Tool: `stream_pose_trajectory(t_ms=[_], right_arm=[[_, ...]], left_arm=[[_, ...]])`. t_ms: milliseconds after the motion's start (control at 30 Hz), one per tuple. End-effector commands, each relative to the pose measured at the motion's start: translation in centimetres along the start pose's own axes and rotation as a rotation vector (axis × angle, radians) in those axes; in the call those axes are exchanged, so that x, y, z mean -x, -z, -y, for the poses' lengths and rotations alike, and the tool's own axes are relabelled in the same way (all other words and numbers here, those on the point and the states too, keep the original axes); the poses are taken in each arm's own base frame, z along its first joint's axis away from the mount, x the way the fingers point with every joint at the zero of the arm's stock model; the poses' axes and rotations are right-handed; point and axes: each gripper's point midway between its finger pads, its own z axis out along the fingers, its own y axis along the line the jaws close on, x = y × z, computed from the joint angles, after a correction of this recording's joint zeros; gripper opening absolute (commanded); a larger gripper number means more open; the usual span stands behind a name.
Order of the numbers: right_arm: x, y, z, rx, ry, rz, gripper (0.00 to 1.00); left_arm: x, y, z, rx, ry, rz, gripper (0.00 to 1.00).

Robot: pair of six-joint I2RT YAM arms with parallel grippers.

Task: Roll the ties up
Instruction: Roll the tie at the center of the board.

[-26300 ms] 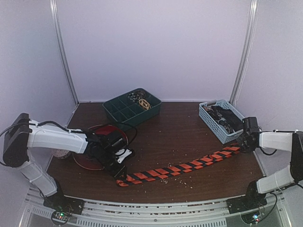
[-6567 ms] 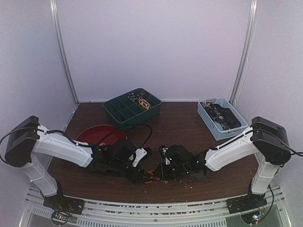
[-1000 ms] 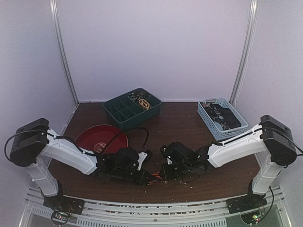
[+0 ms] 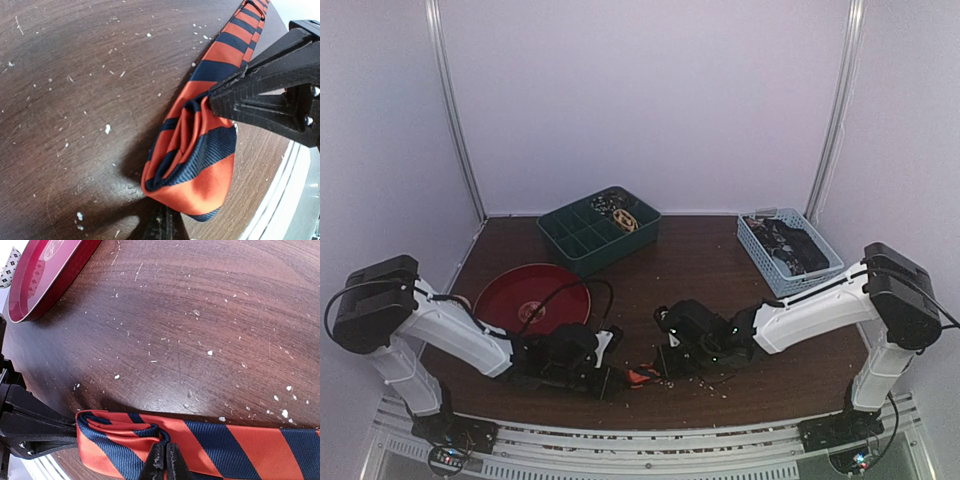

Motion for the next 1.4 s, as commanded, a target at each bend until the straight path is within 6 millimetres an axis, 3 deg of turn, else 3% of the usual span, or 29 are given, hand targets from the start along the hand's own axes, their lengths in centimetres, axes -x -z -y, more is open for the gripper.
stream_pose_trajectory(t_ms=[0,400,867,1133,1367], right_arm=[[-0.6,-0.6,1.2,-0.037,0.015,0.005,0.03],[-0.4,-0.2,1.5,-0.034,0.0,0.028,0.14],[0.3,0.8,1.6,-0.018,-0.014,0.085,0.09],[0.8,0.9,0.7,0.087,-0.052,0.153,0.04],[1.2,1.3,1.7,0.075,-0.089,0.196,0.03]], left_arm=[[-0.2,-0.4,0.2,-0.019,-0.018,0.002,0.0],[2.6,0.0,2.3,-0.077,-0.057,0.104,0.0],[4.7,-0.1,4.2,-0.095,-0.128,0.133,0.0],[5.3,-0.8,4.9,-0.096,-0.155,0.127,0.0],[5.8,-1.3,5.3,-0.087,-0.172,0.118,0.0]])
